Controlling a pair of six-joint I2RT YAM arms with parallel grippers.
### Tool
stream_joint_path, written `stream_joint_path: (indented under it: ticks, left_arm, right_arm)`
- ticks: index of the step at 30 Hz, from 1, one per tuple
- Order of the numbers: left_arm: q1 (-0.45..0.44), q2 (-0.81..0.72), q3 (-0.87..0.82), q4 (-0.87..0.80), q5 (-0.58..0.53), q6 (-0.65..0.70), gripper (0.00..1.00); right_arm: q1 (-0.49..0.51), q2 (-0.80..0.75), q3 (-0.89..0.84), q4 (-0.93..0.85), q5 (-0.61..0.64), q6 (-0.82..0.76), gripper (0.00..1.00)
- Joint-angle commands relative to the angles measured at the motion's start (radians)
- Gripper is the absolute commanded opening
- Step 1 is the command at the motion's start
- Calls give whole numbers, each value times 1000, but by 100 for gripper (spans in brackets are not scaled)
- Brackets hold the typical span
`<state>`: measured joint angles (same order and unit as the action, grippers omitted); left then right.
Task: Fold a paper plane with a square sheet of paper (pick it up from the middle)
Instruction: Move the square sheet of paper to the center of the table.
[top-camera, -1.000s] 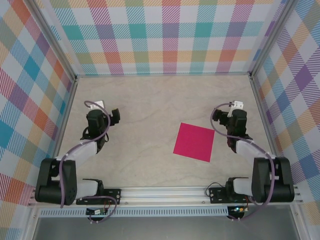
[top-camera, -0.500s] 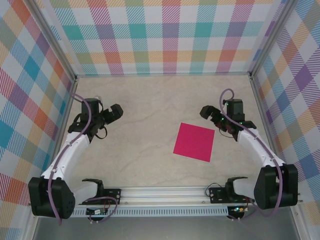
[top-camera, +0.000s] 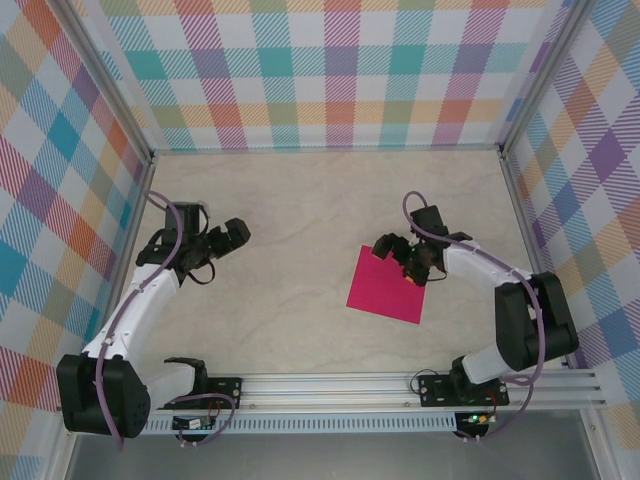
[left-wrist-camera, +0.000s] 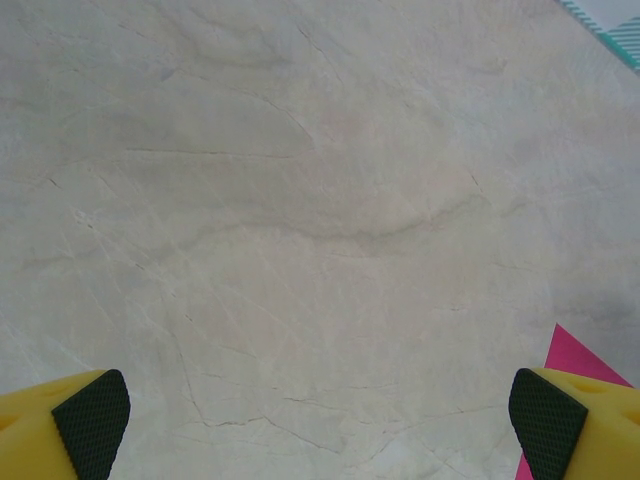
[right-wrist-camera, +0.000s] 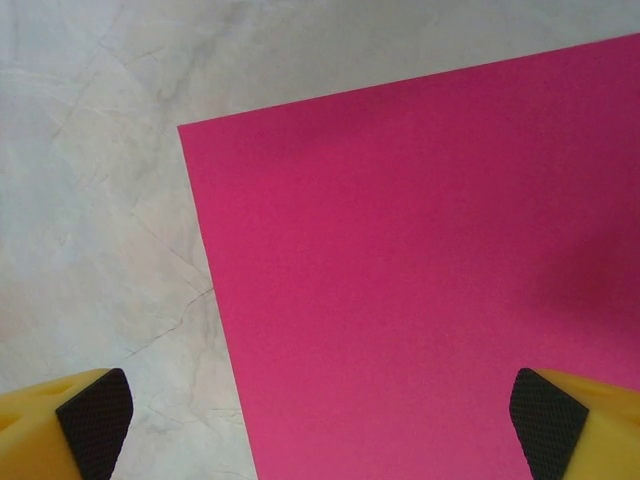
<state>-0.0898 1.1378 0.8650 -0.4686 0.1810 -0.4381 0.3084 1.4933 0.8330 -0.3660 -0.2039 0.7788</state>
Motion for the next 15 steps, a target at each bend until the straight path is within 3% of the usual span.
stream_joint_path:
  ticks: [1, 10, 15]
  left_arm:
    - [1, 8, -21, 11, 34, -6, 100]
    - [1, 32, -20, 16, 35, 6, 100]
    - [1, 36, -21, 13, 24, 7, 100]
  right_arm:
    - [11, 38, 33, -16, -25, 7, 100]
    - [54, 130, 69, -61, -5, -39, 100]
    - [128, 232, 154, -96, 20, -92, 100]
